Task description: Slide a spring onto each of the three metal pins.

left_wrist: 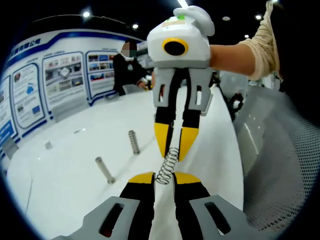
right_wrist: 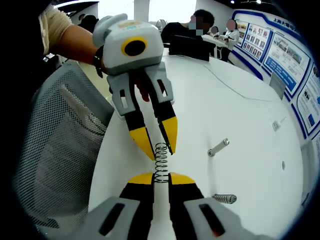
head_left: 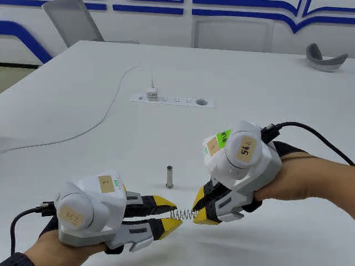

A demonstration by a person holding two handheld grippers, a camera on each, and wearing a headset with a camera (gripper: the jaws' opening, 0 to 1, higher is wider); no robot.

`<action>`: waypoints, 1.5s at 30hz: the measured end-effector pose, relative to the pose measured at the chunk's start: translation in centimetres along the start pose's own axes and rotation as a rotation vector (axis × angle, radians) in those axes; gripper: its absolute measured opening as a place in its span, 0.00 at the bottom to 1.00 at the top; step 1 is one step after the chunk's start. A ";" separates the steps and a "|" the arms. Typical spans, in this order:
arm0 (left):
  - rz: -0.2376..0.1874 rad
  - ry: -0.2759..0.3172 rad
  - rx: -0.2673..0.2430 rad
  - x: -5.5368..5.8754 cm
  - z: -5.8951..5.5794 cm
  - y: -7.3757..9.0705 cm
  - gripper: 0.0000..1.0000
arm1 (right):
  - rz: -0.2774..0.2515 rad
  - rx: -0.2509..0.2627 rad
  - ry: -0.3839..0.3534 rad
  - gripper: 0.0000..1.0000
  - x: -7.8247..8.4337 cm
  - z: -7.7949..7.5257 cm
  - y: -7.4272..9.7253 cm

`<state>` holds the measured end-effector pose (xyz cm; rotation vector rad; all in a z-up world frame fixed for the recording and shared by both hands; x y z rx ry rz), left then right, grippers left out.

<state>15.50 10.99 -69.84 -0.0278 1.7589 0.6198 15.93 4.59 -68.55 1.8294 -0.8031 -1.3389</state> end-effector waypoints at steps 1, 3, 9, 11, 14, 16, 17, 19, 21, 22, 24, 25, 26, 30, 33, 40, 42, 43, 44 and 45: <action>0.002 -0.003 0.001 0.0 0.0 0.0 0.14 | 0.002 -0.001 0.002 0.12 0.0 0.0 0.0; 0.004 -0.004 0.004 0.1 -0.1 -0.1 0.14 | 0.005 -0.003 0.007 0.12 -0.1 0.1 0.1; 0.005 -0.011 0.007 0.1 -0.1 0.0 0.13 | -0.002 -0.002 0.013 0.12 -0.7 0.0 0.7; 0.004 -0.015 0.006 0.1 0.0 -0.1 0.12 | -0.007 -0.001 0.013 0.12 -1.0 -0.1 1.0; 0.004 -0.012 0.005 0.0 0.0 -0.1 0.12 | -0.012 0.003 0.016 0.12 -1.4 -0.2 1.2; 0.006 -0.013 0.005 0.0 0.0 -0.1 0.12 | -0.020 0.006 0.018 0.12 -1.8 -0.3 1.4; 0.007 -0.013 0.006 0.1 -0.1 -0.1 0.12 | -0.024 0.007 0.018 0.12 -1.9 -0.3 1.4; 0.008 -0.013 0.006 0.1 -0.1 -0.1 0.12 | -0.033 0.013 0.024 0.12 -2.3 -0.3 1.5; 0.007 -0.011 0.006 0.1 -0.1 -0.1 0.12 | -0.040 0.018 0.030 0.12 -2.7 -0.4 1.6; 0.007 -0.011 0.005 0.1 -0.1 -0.1 0.12 | -0.043 0.021 0.031 0.12 -2.8 -0.5 1.6; 0.007 -0.009 0.005 0.1 -0.1 -0.1 0.12 | -0.054 0.025 0.033 0.12 -3.1 -0.6 1.6; 0.006 -0.009 0.004 0.0 -0.1 -0.2 0.12 | -0.062 0.030 0.033 0.12 -3.3 -0.7 1.7; 0.006 -0.009 0.004 0.0 -0.1 -0.2 0.11 | -0.067 0.033 0.032 0.12 -3.4 -0.7 1.7; 0.004 -0.005 0.004 -0.1 -0.1 -0.3 0.11 | -0.090 0.046 0.033 0.12 -4.0 -0.8 1.6; -0.002 0.002 0.011 -0.2 -0.2 -0.4 0.11 | -0.108 0.057 0.035 0.12 -4.5 -0.9 1.6; -0.010 0.011 0.016 -0.6 -0.3 -0.5 0.11 | -0.128 0.072 0.040 0.12 -5.1 -1.1 1.5; -0.011 0.013 0.016 -0.5 -0.3 -0.5 0.11 | -0.130 0.074 0.041 0.12 -5.1 -1.1 1.4; -0.010 0.018 0.017 -0.5 -0.3 -0.5 0.11 | -0.131 0.075 0.040 0.12 -5.1 -1.1 1.4; -0.011 0.019 0.017 -0.4 -0.3 -0.5 0.11 | -0.131 0.075 0.040 0.12 -5.1 -1.1 1.4; -0.013 0.021 0.016 -0.4 -0.3 -0.5 0.11 | -0.134 0.076 0.038 0.12 -5.1 -1.1 1.4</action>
Point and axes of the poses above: the centre of the closed fingertips' face, and the gripper's own axes: y roughly backward along the fingers, z roughly to its left, x roughly out of its underside, the point moved 4 cm from there along y, roughly backward along the fingers, and after that the axes turned 14 degrees about y, right-handed, at the moved point
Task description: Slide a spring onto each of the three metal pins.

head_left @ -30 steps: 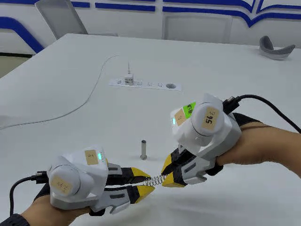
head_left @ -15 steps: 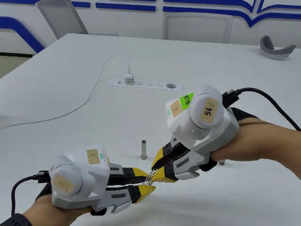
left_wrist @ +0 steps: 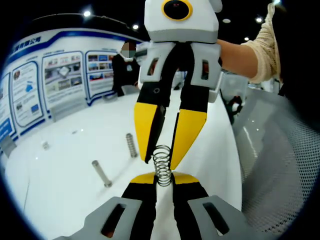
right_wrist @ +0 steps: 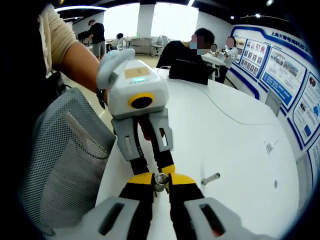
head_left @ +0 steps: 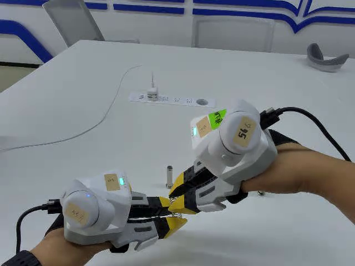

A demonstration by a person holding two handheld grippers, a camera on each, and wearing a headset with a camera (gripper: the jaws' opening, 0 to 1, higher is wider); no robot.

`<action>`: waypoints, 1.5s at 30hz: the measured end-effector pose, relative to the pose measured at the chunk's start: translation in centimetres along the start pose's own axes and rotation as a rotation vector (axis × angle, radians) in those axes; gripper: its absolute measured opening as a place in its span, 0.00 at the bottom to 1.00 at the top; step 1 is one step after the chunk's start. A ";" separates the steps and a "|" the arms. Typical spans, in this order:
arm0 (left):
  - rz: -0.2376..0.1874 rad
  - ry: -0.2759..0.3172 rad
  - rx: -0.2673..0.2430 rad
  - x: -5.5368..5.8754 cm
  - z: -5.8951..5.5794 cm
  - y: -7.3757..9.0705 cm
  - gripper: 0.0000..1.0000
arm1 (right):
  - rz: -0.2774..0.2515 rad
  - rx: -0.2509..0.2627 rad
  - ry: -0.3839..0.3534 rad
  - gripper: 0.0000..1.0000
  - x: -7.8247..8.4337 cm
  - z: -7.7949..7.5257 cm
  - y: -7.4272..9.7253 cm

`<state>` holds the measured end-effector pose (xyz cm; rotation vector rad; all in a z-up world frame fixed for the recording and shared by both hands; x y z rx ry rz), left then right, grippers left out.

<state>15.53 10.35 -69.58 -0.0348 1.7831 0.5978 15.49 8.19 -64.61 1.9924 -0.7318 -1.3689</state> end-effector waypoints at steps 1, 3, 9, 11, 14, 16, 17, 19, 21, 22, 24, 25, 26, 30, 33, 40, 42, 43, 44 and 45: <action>-0.002 0.004 0.002 0.0 0.0 0.0 0.11 | 0.000 0.000 -0.004 0.13 0.0 0.0 0.0; -0.002 0.004 0.000 0.0 0.0 0.1 0.11 | 0.001 0.000 -0.009 0.14 0.2 0.1 0.0; 0.000 0.001 -0.004 0.0 0.1 0.1 0.11 | -0.002 0.008 -0.022 0.14 0.3 0.2 0.0; 0.000 0.000 -0.002 0.0 0.0 0.1 0.11 | -0.003 0.013 -0.022 0.14 0.4 0.2 0.0; 0.001 -0.004 -0.002 -0.1 0.0 0.1 0.11 | -0.009 0.020 -0.031 0.13 0.4 0.1 0.0; 0.003 -0.003 -0.005 0.0 0.0 0.1 0.11 | -0.013 0.020 -0.036 0.12 0.5 0.1 0.0; 0.002 -0.004 -0.006 0.0 0.1 0.1 0.11 | -0.015 0.022 -0.037 0.12 0.5 0.1 0.0; 0.002 -0.007 -0.007 0.0 0.1 0.1 0.11 | -0.020 0.025 -0.042 0.12 0.5 0.1 -0.1; 0.000 -0.013 -0.013 -0.1 0.2 0.1 0.11 | -0.021 0.028 -0.045 0.12 0.5 0.0 0.0; -0.002 -0.015 -0.015 -0.1 0.2 0.1 0.11 | -0.022 0.030 -0.045 0.12 0.5 0.0 0.0; -0.005 -0.017 -0.019 -0.2 0.3 0.1 0.12 | -0.024 0.032 -0.047 0.12 0.4 -0.1 0.0; -0.007 -0.017 -0.022 -0.3 0.3 0.1 0.12 | -0.024 0.035 -0.047 0.12 0.4 -0.2 0.0; -0.009 -0.016 -0.023 -0.3 0.4 0.1 0.12 | -0.024 0.036 -0.049 0.12 0.4 -0.2 0.0; -0.010 -0.014 -0.026 -0.3 0.4 0.1 0.15 | -0.026 0.042 -0.055 0.12 0.5 -0.5 0.1; -0.013 -0.007 -0.031 -0.3 0.6 0.3 0.16 | -0.026 0.049 -0.058 0.12 0.6 -0.6 0.2; -0.020 0.011 -0.052 -0.2 1.1 0.6 0.22 | -0.026 0.068 -0.074 0.12 0.8 -1.1 0.5; -0.022 0.020 -0.057 -0.1 1.2 0.6 0.24 | -0.027 0.071 -0.077 0.12 0.9 -1.2 0.6; -0.023 0.029 -0.062 -0.1 1.4 0.7 0.26 | -0.026 0.076 -0.080 0.12 1.0 -1.4 0.7; -0.024 0.036 -0.066 -0.1 1.5 0.7 0.28 | -0.026 0.079 -0.081 0.12 1.0 -1.4 0.7; -0.025 0.041 -0.069 0.0 1.5 0.8 0.29 | -0.027 0.082 -0.085 0.12 1.1 -1.5 0.8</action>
Point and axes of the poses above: the centre of the closed fingertips' face, and the gripper's own axes: y roughly backward along the fingers, z roughly to its left, x roughly out of its underside, the point moved 4 cm from there along y, roughly backward along the fingers, and after that the axes turned 14 degrees about y, right-handed, at the moved point
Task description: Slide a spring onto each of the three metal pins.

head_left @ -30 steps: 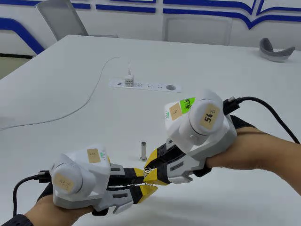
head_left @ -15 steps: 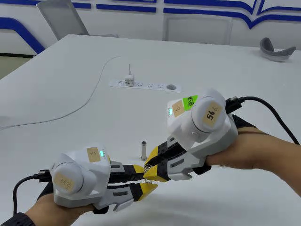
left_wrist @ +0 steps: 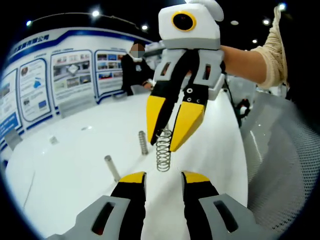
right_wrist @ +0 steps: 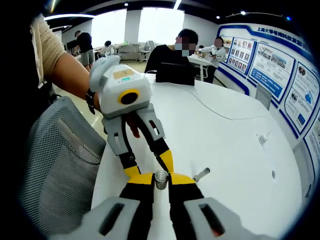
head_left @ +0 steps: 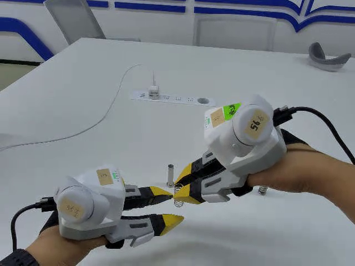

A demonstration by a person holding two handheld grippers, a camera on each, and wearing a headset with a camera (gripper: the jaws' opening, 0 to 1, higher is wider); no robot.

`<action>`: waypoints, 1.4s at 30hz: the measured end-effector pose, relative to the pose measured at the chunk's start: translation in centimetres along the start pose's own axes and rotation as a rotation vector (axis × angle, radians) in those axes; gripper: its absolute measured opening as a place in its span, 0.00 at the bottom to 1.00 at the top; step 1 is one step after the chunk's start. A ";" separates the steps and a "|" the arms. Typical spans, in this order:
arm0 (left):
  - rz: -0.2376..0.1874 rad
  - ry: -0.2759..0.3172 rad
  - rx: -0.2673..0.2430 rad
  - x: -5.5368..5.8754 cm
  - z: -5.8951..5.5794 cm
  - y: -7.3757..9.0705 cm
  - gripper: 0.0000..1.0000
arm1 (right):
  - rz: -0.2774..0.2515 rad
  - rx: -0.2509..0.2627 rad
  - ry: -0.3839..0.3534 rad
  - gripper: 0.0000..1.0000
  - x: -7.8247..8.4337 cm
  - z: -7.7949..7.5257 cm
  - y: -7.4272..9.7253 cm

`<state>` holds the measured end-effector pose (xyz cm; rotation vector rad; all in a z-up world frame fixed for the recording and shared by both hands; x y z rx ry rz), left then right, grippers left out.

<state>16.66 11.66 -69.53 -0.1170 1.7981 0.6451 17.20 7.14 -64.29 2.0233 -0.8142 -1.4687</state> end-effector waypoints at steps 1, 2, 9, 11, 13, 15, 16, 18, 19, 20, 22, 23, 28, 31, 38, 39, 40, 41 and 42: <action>-0.002 0.001 -0.003 0.0 0.1 0.0 0.30 | 0.000 0.002 -0.003 0.12 0.0 -0.1 0.0; -0.002 0.003 -0.005 0.0 0.1 0.1 0.30 | 0.001 0.005 -0.003 0.12 0.1 -0.1 0.1; -0.004 0.039 -0.041 0.4 1.0 0.7 0.39 | -0.001 0.037 -0.021 0.12 0.4 -1.0 0.5; -0.006 0.045 -0.051 0.4 1.3 0.8 0.42 | -0.003 0.046 -0.027 0.12 0.4 -1.3 0.6; -0.008 0.051 -0.061 0.5 1.5 1.0 0.44 | -0.006 0.056 -0.030 0.12 0.4 -1.6 0.7; -0.012 0.055 -0.071 0.5 1.7 1.0 0.46 | -0.007 0.064 -0.032 0.12 0.4 -1.8 0.7; -0.012 0.057 -0.076 0.5 1.8 1.1 0.48 | -0.010 0.066 -0.035 0.12 0.4 -1.9 0.8; -0.014 0.064 -0.083 0.5 2.0 1.1 0.50 | -0.010 0.073 -0.037 0.12 0.4 -2.1 0.8; -0.015 0.064 -0.085 0.5 2.0 1.1 0.51 | -0.009 0.075 -0.038 0.12 0.5 -2.2 0.8; -0.016 0.064 -0.087 0.5 2.0 1.1 0.51 | -0.009 0.076 -0.039 0.12 0.5 -2.2 0.8; -0.017 0.067 -0.091 0.5 2.1 1.2 0.52 | -0.009 0.080 -0.042 0.12 0.5 -2.3 0.8; -0.017 0.069 -0.094 0.5 2.2 1.2 0.52 | -0.008 0.082 -0.043 0.12 0.6 -2.4 0.8; -0.018 0.082 -0.107 0.8 2.5 1.3 0.55 | -0.009 0.109 -0.062 0.12 0.7 -3.3 0.8; -0.018 0.087 -0.112 0.9 2.6 1.4 0.56 | -0.005 0.133 -0.067 0.12 0.7 -3.9 0.8; -0.022 0.095 -0.121 0.8 2.8 1.5 0.58 | -0.014 0.179 -0.097 0.12 0.8 -5.6 0.7; -0.022 0.096 -0.122 0.8 2.8 1.6 0.58 | -0.016 0.186 -0.099 0.12 0.8 -5.7 0.7; -0.023 0.097 -0.123 0.8 2.8 1.6 0.58 | -0.017 0.189 -0.102 0.12 0.8 -5.9 0.7; -0.022 0.097 -0.123 0.9 2.8 1.6 0.59 | -0.019 0.191 -0.105 0.12 0.8 -6.0 0.6; -0.021 0.098 -0.124 0.9 2.8 1.6 0.59 | -0.022 0.196 -0.107 0.12 0.7 -6.2 0.6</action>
Point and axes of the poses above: the centre of the closed fingertips' face, and the gripper's own axes: y roughly backward along the fingers, z roughly to its left, x roughly out of its underside, the point moved 4 cm from there along y, roughly backward along the fingers, and after that the axes turned 14 degrees about y, right-handed, at the moved point
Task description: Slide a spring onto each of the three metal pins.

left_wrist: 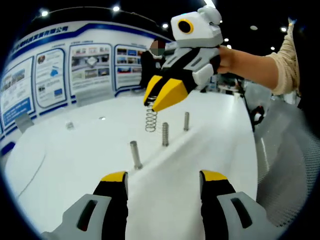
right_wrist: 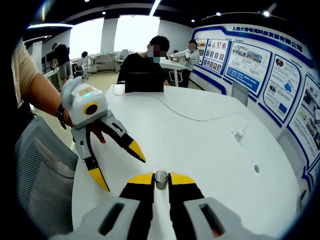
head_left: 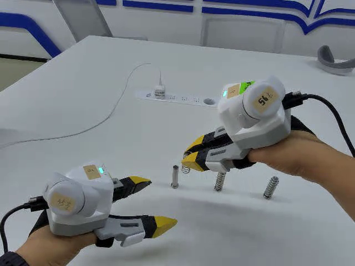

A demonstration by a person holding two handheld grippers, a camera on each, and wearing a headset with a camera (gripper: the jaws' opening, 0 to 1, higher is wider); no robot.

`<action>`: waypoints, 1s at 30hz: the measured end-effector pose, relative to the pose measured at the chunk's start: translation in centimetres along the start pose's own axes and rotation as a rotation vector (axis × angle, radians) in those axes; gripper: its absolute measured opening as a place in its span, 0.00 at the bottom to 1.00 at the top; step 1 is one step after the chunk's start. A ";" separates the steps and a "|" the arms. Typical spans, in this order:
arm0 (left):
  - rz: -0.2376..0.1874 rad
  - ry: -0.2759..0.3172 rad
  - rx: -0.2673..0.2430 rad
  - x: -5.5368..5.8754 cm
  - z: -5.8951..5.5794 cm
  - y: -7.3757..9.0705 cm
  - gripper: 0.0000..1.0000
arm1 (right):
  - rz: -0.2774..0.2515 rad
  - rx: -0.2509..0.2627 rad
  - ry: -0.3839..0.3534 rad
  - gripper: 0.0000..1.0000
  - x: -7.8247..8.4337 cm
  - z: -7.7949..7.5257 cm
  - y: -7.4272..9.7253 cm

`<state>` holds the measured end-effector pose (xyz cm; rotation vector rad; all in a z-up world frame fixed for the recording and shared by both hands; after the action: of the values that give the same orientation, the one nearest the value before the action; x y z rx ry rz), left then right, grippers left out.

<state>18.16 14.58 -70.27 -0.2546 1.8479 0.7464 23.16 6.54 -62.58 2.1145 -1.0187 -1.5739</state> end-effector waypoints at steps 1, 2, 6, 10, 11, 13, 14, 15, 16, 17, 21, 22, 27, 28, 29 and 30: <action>0.002 0.002 0.000 0.0 0.0 0.0 0.59 | -0.002 0.005 -0.003 0.12 0.0 -0.2 -0.1; 0.002 0.003 -0.001 0.1 0.0 0.1 0.59 | -0.003 0.005 -0.005 0.12 -0.1 -0.3 -0.2; 0.003 0.003 -0.003 0.1 0.1 0.1 0.60 | -0.013 0.013 -0.019 0.12 -0.2 -0.7 -0.8; 0.001 0.004 -0.005 0.0 0.2 0.1 0.60 | -0.013 0.019 -0.032 0.12 -0.2 -1.1 -1.3; 0.001 0.004 -0.005 0.0 0.2 0.1 0.60 | -0.012 0.019 -0.035 0.12 -0.1 -1.1 -1.4; 0.001 0.003 -0.006 0.0 0.2 0.1 0.60 | -0.008 0.017 -0.040 0.12 0.0 -1.3 -1.6; 0.000 0.003 -0.006 0.0 0.2 0.1 0.60 | -0.007 0.018 -0.041 0.12 0.0 -1.3 -1.7; 0.001 0.003 -0.006 0.0 0.2 0.1 0.60 | -0.006 0.017 -0.045 0.12 0.1 -1.4 -1.8; 0.001 0.003 -0.007 0.0 0.2 0.1 0.61 | -0.005 0.015 -0.050 0.12 0.1 -1.4 -1.9; 0.001 0.003 -0.008 0.0 0.2 0.1 0.61 | -0.004 0.015 -0.052 0.12 0.2 -1.5 -2.0; 0.001 0.004 -0.008 0.0 0.2 0.1 0.61 | 0.001 0.008 -0.061 0.12 0.3 -1.4 -2.4; 0.002 0.003 -0.008 0.0 0.3 0.1 0.61 | 0.002 0.008 -0.062 0.12 0.3 -1.5 -2.5; 0.003 0.004 -0.009 0.0 0.3 0.2 0.62 | 0.006 0.005 -0.072 0.12 0.5 -1.5 -2.8; 0.003 0.004 -0.009 0.1 0.3 0.2 0.61 | 0.008 0.005 -0.073 0.12 0.5 -1.5 -2.9; 0.003 0.004 -0.009 0.1 0.3 0.2 0.61 | 0.008 0.002 -0.077 0.12 0.6 -1.5 -2.9; 0.003 0.005 -0.009 0.1 0.3 0.2 0.61 | 0.008 0.001 -0.079 0.12 0.6 -1.5 -3.0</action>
<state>18.30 14.95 -70.32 -0.2598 1.8501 0.7562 25.68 7.95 -64.31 2.0608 -1.0516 -1.6658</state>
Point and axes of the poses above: the centre of the closed fingertips' face, and the gripper's own axes: y roughly backward along the fingers, z roughly to its left, x roughly out of its underside, the point moved 4 cm from there along y, roughly backward along the fingers, and after that the axes turned 14 degrees about y, right-handed, at the moved point
